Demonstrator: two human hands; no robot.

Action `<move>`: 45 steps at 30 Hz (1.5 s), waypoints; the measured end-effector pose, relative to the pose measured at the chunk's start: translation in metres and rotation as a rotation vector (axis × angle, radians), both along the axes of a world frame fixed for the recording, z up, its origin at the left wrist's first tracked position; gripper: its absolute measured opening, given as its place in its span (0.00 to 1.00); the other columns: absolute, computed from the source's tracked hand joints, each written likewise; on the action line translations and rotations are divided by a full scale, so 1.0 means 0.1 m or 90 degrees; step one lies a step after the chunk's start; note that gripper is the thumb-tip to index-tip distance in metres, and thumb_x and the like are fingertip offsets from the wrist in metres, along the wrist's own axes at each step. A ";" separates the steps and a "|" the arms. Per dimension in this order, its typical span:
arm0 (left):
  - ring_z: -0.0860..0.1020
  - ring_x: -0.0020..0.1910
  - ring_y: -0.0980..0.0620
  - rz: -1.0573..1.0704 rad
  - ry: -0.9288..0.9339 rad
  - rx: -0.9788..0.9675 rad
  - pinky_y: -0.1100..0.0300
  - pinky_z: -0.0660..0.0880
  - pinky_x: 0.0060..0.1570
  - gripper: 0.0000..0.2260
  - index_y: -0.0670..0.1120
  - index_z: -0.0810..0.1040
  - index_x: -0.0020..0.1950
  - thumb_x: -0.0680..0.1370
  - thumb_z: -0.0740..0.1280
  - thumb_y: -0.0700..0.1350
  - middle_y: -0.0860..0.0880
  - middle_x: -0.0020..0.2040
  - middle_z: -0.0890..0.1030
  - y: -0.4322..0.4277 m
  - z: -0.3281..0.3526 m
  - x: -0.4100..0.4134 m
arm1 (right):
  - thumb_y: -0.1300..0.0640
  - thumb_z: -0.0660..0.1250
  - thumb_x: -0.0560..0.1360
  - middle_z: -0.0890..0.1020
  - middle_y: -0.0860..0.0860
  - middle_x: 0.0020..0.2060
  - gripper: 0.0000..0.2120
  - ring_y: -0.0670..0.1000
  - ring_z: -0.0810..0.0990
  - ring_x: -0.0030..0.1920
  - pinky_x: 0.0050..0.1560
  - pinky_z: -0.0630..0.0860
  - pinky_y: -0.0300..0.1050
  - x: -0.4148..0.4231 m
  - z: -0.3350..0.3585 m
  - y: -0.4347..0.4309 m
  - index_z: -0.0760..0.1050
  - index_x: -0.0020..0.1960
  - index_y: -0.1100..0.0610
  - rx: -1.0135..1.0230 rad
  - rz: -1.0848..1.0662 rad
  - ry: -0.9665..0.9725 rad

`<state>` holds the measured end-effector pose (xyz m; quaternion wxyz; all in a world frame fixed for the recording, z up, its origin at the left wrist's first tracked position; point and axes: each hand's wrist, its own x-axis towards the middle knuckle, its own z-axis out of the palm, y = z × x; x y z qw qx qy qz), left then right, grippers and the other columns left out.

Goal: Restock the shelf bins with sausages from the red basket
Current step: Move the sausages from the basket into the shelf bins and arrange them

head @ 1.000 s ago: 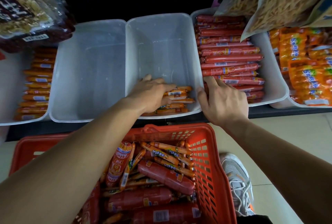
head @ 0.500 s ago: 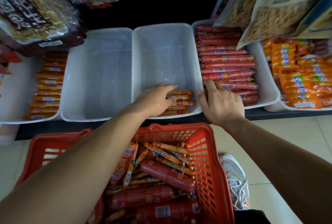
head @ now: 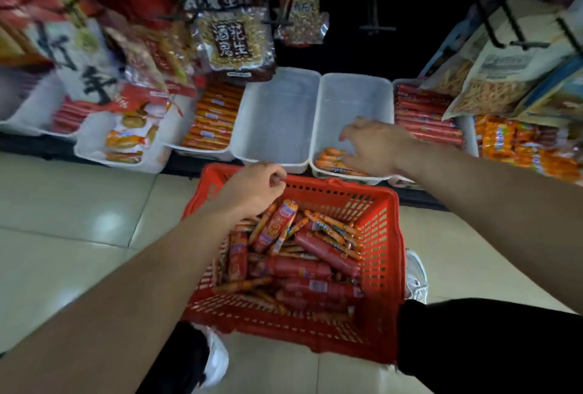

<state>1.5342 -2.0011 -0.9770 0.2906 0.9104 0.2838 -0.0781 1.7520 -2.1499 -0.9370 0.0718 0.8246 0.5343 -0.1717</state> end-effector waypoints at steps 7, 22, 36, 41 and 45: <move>0.80 0.55 0.46 0.071 0.155 -0.073 0.57 0.74 0.53 0.10 0.47 0.81 0.58 0.79 0.66 0.47 0.46 0.54 0.83 -0.08 -0.85 -0.85 | 0.42 0.61 0.78 0.74 0.56 0.64 0.25 0.59 0.74 0.66 0.62 0.74 0.53 -0.91 -0.98 -0.02 0.69 0.71 0.52 -0.093 0.029 0.122; 0.64 0.71 0.39 0.127 0.098 -0.071 0.43 0.66 0.70 0.33 0.47 0.63 0.76 0.76 0.72 0.52 0.44 0.72 0.66 -0.20 -2.12 -0.24 | 0.43 0.66 0.75 0.65 0.60 0.70 0.33 0.64 0.64 0.70 0.66 0.69 0.59 -1.34 -2.53 -0.61 0.63 0.74 0.55 -0.166 -0.306 0.174; 0.63 0.71 0.37 -0.046 0.214 -0.007 0.43 0.68 0.67 0.27 0.44 0.63 0.75 0.80 0.67 0.50 0.40 0.72 0.70 -0.22 -2.09 -0.46 | 0.41 0.63 0.77 0.66 0.62 0.71 0.33 0.65 0.71 0.67 0.62 0.74 0.58 -1.29 -2.39 -0.67 0.65 0.72 0.61 -0.262 -0.333 0.236; 0.69 0.70 0.39 -0.022 0.233 -0.127 0.46 0.69 0.64 0.29 0.46 0.58 0.78 0.82 0.61 0.57 0.42 0.73 0.66 -0.24 -1.89 -0.37 | 0.30 0.66 0.65 0.67 0.61 0.73 0.42 0.63 0.73 0.66 0.63 0.74 0.57 -1.31 -2.34 -0.68 0.68 0.71 0.53 -0.279 -0.321 0.305; 0.77 0.56 0.46 0.050 0.249 -0.215 0.51 0.77 0.54 0.28 0.47 0.63 0.77 0.81 0.62 0.59 0.46 0.62 0.76 -0.26 -1.75 -0.36 | 0.28 0.62 0.58 0.75 0.58 0.65 0.47 0.60 0.77 0.61 0.60 0.76 0.52 -1.44 -2.36 -0.75 0.70 0.69 0.54 -0.218 -0.379 0.353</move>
